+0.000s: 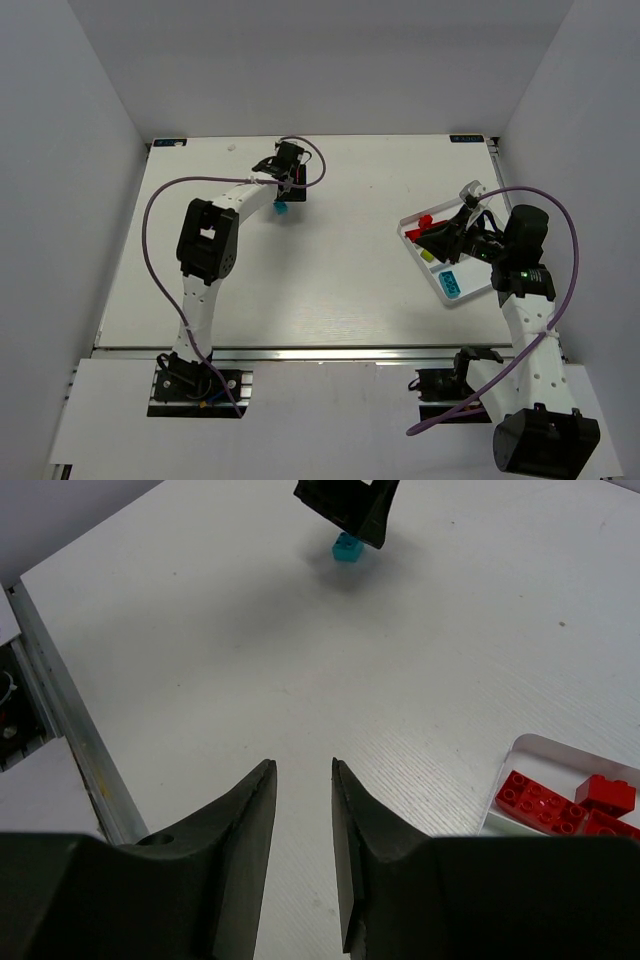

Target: Sort the legos into containers by color

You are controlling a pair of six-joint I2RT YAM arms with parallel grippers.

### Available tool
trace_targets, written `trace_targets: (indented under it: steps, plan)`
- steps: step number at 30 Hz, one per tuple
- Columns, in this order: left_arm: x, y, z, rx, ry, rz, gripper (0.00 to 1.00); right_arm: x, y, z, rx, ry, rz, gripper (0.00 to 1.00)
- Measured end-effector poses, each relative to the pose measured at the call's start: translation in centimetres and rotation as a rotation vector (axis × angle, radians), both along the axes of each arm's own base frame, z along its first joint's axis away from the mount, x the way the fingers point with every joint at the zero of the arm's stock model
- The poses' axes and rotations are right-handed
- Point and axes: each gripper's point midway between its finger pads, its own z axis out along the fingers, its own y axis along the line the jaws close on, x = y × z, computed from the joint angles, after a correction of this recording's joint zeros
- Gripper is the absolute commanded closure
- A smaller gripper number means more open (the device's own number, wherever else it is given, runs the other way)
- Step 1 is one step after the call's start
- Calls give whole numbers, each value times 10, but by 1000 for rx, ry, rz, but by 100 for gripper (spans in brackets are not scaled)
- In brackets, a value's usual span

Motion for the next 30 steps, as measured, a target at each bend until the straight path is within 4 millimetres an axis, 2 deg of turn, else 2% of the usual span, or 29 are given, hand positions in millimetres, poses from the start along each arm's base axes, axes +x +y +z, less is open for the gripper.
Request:
trace_targets:
  steps: [7, 12, 15, 27, 29, 30]
  plan:
    - [-7, 2, -28, 0, 76, 57, 21, 0, 0, 0, 0, 2, 0, 65]
    - [-6, 1, -29, -13, 83, 93, 26, 0, 0, -1, 0, 3, 0, 65]
    - [-7, 1, -30, -18, 88, 101, 33, 0, 0, -1, 0, 4, 0, 65]
    - [-9, -5, -31, -52, 89, 81, 81, 0, 0, -3, 0, 15, -3, 66]
    - [-14, -11, -29, -83, 95, 38, 87, 3, -3, -4, -9, 15, -22, 96]
    - [-18, -18, -28, -108, 101, 3, 88, 6, -5, -5, -15, 18, -47, 100]
